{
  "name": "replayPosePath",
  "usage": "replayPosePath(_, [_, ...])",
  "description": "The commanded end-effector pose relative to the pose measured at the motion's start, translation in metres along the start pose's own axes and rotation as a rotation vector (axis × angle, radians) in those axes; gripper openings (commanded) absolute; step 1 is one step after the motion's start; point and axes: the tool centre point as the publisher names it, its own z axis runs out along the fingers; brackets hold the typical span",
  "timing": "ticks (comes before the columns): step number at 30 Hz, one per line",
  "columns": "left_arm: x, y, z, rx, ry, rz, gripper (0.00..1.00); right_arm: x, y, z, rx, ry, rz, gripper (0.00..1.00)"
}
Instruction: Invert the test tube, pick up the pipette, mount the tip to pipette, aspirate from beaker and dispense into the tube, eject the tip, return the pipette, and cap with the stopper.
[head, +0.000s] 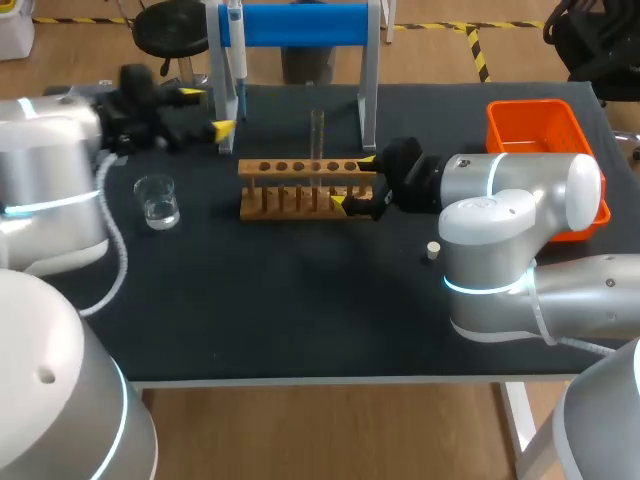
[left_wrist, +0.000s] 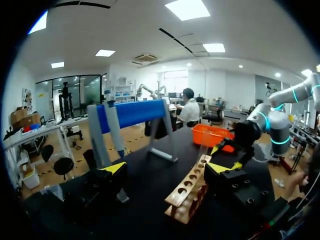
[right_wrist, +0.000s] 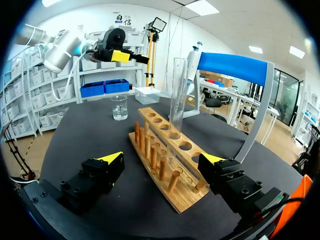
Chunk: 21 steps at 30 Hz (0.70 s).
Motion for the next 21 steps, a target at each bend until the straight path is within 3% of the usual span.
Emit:
replayPosePath(1, [-0.009,0.011,-0.069,-0.025,-0.363,-0.056,1.0,-0.001,0.001,-0.001,0.003,0.004,0.0,1.0])
replayPosePath(8, [-0.053,0.04,-0.107,-0.138,-0.597,-0.164,1.0,-0.001,0.001,-0.001,0.003,0.004,0.0,1.0])
replayPosePath(14, [-0.085,0.056,-0.116,-0.196,-0.668,-0.212,1.0,-0.001,0.001,-0.001,0.003,0.004,0.0,1.0])
replayPosePath(21, [-0.118,0.07,-0.108,-0.259,-0.664,-0.239,1.0,-0.001,0.001,-0.001,0.003,0.004,0.0,1.0])
